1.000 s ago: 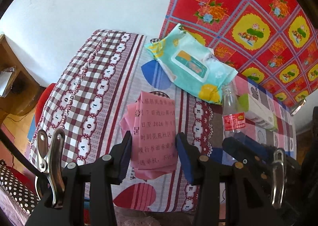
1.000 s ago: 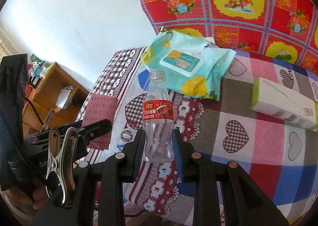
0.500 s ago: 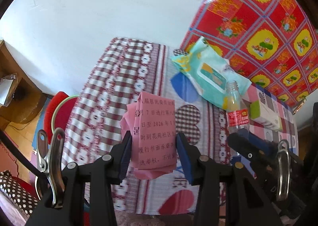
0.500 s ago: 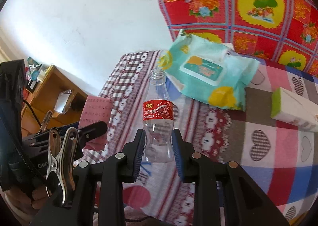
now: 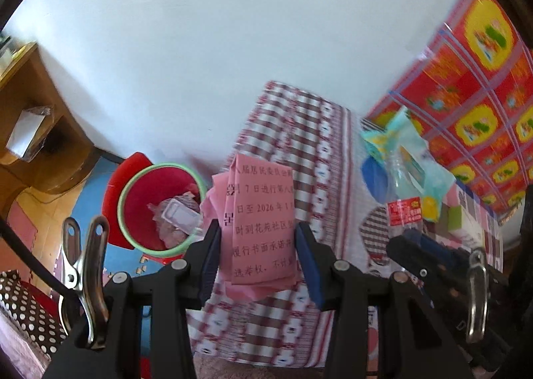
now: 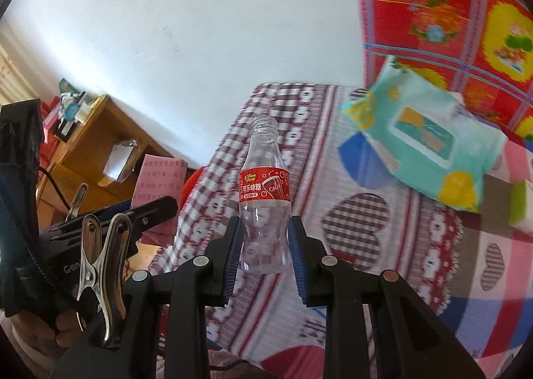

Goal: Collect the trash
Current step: 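Carry the pink paper and the bottle toward the red bucket, then open the left gripper over the red bucket to drop the pink paper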

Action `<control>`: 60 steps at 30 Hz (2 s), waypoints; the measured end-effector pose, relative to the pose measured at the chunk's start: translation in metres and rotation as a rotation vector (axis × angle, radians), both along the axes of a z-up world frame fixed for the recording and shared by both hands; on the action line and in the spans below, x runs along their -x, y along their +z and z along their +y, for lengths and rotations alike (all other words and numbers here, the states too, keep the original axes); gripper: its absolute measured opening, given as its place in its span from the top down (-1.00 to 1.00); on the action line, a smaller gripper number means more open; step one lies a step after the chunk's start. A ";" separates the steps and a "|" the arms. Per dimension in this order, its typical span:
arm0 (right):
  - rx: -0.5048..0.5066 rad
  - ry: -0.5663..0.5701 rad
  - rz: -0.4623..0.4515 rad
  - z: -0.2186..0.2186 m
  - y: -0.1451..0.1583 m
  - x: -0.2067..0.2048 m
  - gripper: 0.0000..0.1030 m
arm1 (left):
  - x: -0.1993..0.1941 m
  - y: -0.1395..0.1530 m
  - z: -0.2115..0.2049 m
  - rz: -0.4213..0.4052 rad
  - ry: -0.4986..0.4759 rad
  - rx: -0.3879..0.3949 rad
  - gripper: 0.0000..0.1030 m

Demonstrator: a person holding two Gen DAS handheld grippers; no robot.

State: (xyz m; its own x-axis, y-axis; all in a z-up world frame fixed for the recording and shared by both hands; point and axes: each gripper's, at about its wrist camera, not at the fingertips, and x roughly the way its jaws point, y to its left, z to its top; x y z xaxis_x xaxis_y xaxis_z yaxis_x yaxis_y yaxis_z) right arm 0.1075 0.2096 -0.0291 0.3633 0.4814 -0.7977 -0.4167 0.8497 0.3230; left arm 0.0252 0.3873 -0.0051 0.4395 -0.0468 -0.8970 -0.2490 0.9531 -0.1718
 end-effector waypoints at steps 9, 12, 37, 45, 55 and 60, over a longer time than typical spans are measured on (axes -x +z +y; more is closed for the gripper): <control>-0.003 0.068 0.001 0.052 0.003 -0.001 0.44 | 0.005 -0.012 0.071 0.002 0.112 0.004 0.11; -0.004 0.086 0.010 0.069 0.002 0.000 0.44 | 0.005 -0.024 0.094 0.017 0.135 0.014 0.11; 0.084 0.126 0.033 0.149 -0.010 -0.013 0.43 | -0.050 -0.154 0.173 0.148 0.131 0.072 0.07; 0.097 0.101 0.046 0.152 -0.015 -0.014 0.43 | -0.058 -0.169 0.181 0.173 0.112 0.053 -0.01; 0.084 0.115 0.054 0.162 -0.021 -0.015 0.43 | -0.054 -0.162 0.188 0.161 0.111 0.068 -0.10; 0.086 0.140 0.059 0.171 -0.023 -0.013 0.43 | -0.047 -0.150 0.194 0.142 0.130 0.077 -0.10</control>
